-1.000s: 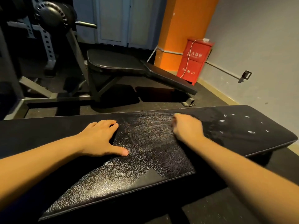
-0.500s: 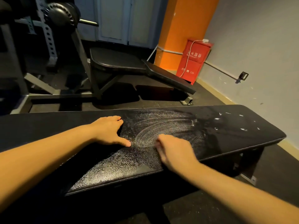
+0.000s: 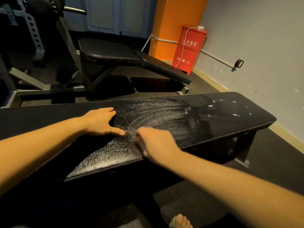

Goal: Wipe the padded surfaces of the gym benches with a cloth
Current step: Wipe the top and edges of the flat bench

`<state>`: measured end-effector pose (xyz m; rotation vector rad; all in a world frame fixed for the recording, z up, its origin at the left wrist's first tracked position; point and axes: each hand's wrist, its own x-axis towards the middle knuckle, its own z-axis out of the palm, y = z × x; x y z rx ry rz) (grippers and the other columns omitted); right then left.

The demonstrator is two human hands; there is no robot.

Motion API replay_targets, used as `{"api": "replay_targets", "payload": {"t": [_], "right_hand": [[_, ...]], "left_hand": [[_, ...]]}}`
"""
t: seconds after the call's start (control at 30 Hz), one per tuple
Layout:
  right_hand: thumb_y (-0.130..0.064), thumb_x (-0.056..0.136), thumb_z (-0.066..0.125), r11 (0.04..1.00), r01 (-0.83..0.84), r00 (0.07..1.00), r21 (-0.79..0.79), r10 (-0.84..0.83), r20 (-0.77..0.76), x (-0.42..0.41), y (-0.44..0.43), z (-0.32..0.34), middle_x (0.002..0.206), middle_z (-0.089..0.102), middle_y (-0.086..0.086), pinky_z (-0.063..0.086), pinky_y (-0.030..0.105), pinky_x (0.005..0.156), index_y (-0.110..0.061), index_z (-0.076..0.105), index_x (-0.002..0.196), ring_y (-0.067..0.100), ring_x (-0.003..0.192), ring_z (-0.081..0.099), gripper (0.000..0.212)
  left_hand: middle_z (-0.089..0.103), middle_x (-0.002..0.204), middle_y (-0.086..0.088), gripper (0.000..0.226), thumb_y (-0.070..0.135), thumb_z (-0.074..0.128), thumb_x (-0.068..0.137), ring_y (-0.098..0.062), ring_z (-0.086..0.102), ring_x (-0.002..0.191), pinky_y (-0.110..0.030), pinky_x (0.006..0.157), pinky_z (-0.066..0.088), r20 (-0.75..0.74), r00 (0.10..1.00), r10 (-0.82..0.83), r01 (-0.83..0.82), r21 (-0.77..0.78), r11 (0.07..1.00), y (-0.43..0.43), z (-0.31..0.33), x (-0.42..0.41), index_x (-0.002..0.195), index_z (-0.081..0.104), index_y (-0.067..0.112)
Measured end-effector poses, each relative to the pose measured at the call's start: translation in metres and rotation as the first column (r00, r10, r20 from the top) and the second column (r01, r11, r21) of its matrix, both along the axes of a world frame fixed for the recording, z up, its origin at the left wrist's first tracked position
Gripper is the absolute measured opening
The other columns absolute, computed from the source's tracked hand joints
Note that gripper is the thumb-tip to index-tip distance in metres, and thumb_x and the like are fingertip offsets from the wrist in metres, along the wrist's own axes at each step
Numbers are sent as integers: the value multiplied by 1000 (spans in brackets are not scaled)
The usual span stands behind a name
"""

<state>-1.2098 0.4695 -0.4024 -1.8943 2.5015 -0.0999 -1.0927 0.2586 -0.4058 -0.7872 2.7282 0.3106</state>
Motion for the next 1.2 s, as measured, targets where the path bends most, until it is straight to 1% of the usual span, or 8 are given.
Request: {"api": "replay_targets", "payload": {"t": [0.23,0.33,0.5,0.7,0.77,0.93,1.03,1.2], "right_hand": [[-15,94,56,825,555,791,-109,-563,-239,-156,31,2,103,70,15,55,41,74,-7,55,104,38,91,69,13],[-11,90,60,885,445,874,-135,-462,-151,-102,-4,0,98,69,7,51,38,68,-12,56,104,31,85,69,14],[-29,100,58,996,-66,997,-56,67,23,-21,-23,-2,102,67,-4,58,39,73,-21,60,113,20,86,67,15],[-28,96,54,822,546,818,-163,-565,-109,-186,5,1,106,73,10,57,43,83,-19,67,103,35,98,68,18],[-21,94,57,783,591,782,-197,-615,-100,-196,6,-1,104,73,15,57,42,79,-13,67,101,38,96,68,14],[-18,93,59,978,179,984,-108,-175,47,-71,-46,-2,101,71,-2,56,40,81,-27,66,101,23,94,68,14],[-29,99,57,982,-153,986,-108,159,46,-26,-53,-7,102,69,-3,57,41,80,-27,64,106,23,92,66,10],[-26,94,58,889,434,884,-144,-451,-125,-162,-44,-5,104,72,6,54,39,80,-23,65,104,32,96,68,13]], "left_hand": [[25,167,-4,181,113,5,10,-22,23,154,-39,120,26,-11,1000,-6,6,6,1000,9,6,-3,157,34,12],[32,162,-6,181,113,4,9,-24,32,149,-40,117,32,0,1000,11,-11,-24,1000,9,8,-9,153,40,9],[16,171,-4,181,112,-3,12,-21,17,156,-37,123,21,26,999,19,-18,-64,998,14,7,-7,160,26,11],[15,171,-4,177,114,1,17,-20,17,157,-36,124,20,-9,1000,13,-13,-50,999,9,-1,-7,161,26,13],[12,171,-3,178,114,3,16,-20,14,157,-36,124,19,5,1000,14,-14,-44,999,6,-2,-9,162,22,14],[15,171,-2,175,114,3,19,-19,16,157,-37,124,21,7,1000,4,-4,-80,997,2,-3,-13,161,26,16],[13,171,-1,171,115,2,23,-18,15,157,-37,127,19,-1,1000,7,-7,-98,995,-1,-8,-10,162,23,18],[11,171,0,166,115,7,27,-16,12,157,-36,126,17,-55,998,1,-4,-56,998,-3,-13,-6,163,21,20]]}}
